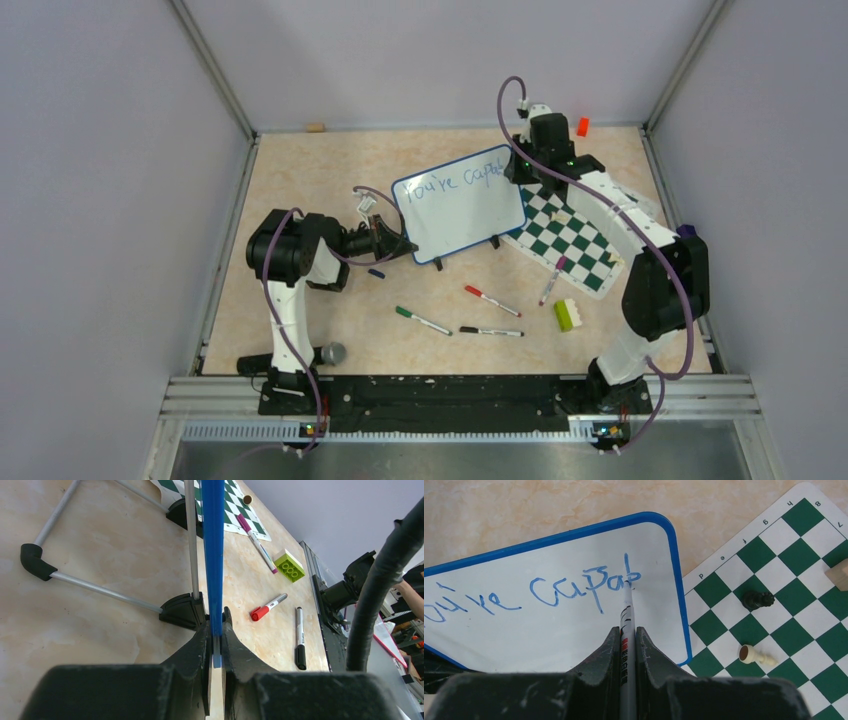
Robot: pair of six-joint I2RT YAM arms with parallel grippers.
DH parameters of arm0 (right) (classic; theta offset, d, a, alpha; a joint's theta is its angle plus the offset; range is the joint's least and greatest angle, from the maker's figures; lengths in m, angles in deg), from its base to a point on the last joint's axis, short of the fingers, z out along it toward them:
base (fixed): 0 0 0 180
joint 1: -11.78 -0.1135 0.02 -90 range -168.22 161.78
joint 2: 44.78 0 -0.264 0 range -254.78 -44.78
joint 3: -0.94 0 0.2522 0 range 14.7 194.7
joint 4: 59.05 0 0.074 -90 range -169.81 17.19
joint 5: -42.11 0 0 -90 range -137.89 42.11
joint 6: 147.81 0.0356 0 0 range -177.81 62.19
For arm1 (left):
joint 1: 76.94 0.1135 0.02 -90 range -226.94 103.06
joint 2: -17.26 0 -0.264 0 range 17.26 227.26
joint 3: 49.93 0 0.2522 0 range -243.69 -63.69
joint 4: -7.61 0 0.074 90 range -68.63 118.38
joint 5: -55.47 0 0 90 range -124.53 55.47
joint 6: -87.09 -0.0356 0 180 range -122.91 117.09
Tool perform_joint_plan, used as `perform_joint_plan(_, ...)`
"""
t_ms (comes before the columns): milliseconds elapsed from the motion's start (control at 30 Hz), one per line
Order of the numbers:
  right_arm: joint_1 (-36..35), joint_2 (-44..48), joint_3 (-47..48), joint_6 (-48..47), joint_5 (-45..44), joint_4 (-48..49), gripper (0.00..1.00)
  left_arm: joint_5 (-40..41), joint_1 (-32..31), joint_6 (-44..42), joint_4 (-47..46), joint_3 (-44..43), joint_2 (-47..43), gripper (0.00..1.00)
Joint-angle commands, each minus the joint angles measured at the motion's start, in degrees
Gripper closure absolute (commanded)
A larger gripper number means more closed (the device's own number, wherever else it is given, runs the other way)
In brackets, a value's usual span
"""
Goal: Write a sentence on the whiteboard
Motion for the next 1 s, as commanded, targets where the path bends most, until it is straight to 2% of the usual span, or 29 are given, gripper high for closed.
perform_joint_plan(0,0.6,1.4,0.3,-0.3,0.1,0.0,1.0,-2.6,0.2,-1.0,-4.1,0.6,-1.9,0.95)
perform_joint_plan(233,0.6,2.0,-0.5,-0.2,-3.3,-0.1,1.0,-2.6,0.2,-0.9,-4.1,0.7,-1.9,0.95)
perform_joint_plan(967,0.5,-0.7,4.4,0.9,-2.0,1.0,1.0,-2.6,0.2,-1.0,-4.1,0.6,-1.8,0.95)
